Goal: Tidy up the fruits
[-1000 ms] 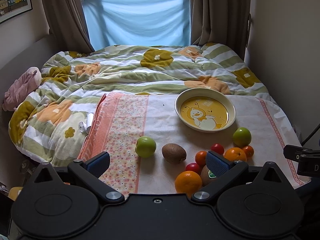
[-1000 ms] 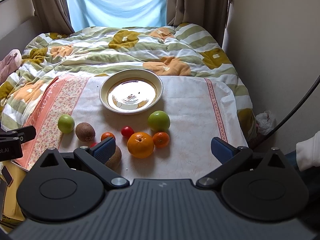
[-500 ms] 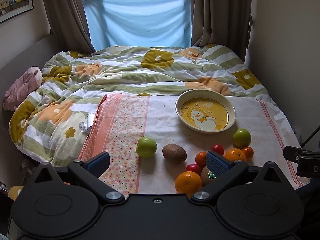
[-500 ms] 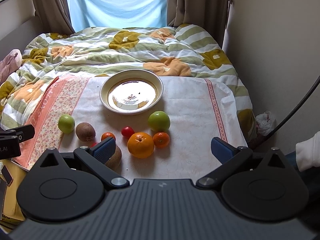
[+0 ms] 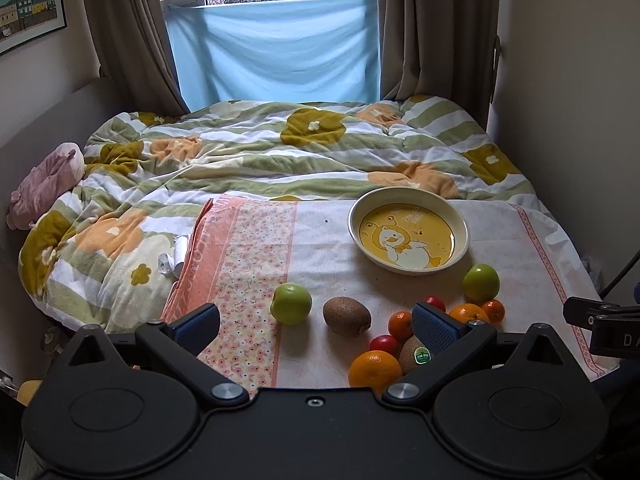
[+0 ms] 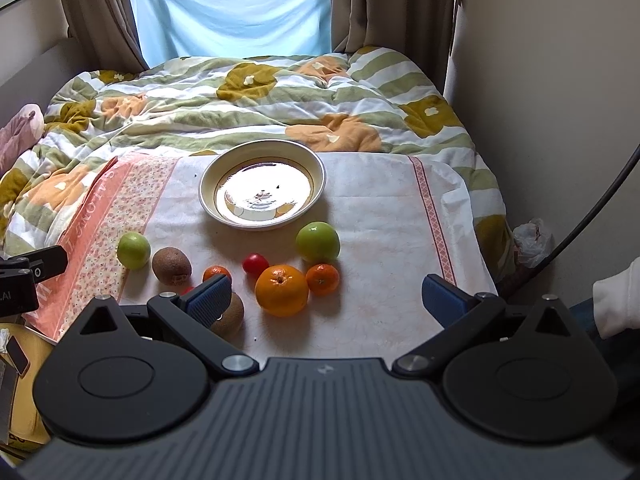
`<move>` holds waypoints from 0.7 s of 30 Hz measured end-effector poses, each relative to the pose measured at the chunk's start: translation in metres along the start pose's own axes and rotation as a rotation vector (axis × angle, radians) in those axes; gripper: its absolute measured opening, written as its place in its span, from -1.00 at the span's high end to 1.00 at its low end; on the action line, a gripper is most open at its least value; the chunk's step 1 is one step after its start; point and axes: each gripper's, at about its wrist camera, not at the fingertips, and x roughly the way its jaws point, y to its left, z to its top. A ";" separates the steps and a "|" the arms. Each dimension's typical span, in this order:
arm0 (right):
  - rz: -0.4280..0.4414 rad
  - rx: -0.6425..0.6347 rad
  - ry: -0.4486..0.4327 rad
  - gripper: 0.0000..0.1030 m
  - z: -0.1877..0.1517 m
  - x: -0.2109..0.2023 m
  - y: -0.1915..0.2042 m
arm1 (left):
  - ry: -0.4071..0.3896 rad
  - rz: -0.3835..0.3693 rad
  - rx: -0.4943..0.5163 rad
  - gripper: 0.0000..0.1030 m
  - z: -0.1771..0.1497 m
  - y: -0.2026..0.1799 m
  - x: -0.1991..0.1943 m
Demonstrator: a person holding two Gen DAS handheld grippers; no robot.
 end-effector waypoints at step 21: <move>0.137 0.016 0.087 -1.00 -0.027 0.063 -0.003 | 0.093 -0.098 0.163 -0.97 -0.043 -0.018 0.068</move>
